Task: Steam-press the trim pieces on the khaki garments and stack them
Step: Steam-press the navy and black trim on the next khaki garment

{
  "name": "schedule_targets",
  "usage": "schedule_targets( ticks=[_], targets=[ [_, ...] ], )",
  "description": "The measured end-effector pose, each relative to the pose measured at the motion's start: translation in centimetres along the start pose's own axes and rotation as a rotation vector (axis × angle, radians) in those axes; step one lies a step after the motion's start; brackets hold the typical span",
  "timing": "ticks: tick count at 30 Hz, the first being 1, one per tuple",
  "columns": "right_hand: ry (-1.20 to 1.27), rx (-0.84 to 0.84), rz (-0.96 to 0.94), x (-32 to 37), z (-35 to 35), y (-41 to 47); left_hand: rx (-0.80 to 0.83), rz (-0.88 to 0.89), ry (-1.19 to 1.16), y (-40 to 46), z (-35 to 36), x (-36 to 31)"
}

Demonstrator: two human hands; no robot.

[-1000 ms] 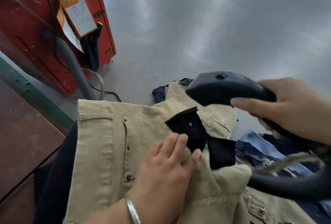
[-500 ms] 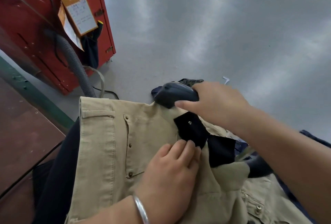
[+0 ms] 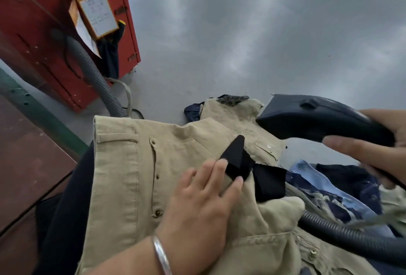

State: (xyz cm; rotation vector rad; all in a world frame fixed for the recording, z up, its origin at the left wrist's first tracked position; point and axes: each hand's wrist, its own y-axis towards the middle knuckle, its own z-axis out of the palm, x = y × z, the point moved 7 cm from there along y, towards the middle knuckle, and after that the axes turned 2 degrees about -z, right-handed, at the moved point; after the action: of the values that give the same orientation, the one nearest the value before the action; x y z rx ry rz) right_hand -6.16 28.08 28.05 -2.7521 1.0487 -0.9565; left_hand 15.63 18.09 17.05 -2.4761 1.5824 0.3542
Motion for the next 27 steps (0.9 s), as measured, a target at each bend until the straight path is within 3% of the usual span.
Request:
schedule_targets(
  ticks=[5, 11, 19, 24, 27],
  targets=[
    [0.051, -0.084, 0.093, -3.3, -0.7, 0.3, 0.098, -0.025, 0.02, 1.9, -0.6, 0.7],
    [0.086, 0.004, 0.049, 0.3, 2.8, 0.1, -0.084, -0.214, -0.094, 4.2, -1.3, 3.4],
    [0.088, 0.027, 0.053, 1.4, 3.8, -0.4, -0.033, -0.214, 0.206, 5.4, -1.1, 4.3],
    [0.098, 0.017, 0.062, 0.4, 3.8, -0.6, 0.234, -0.332, 0.093, 6.6, 0.3, 7.5],
    [0.097, 0.022, 0.061, 0.2, 4.1, -0.6, 0.242, -0.28, 0.107, 7.9, -0.1, 7.3]
  ],
)
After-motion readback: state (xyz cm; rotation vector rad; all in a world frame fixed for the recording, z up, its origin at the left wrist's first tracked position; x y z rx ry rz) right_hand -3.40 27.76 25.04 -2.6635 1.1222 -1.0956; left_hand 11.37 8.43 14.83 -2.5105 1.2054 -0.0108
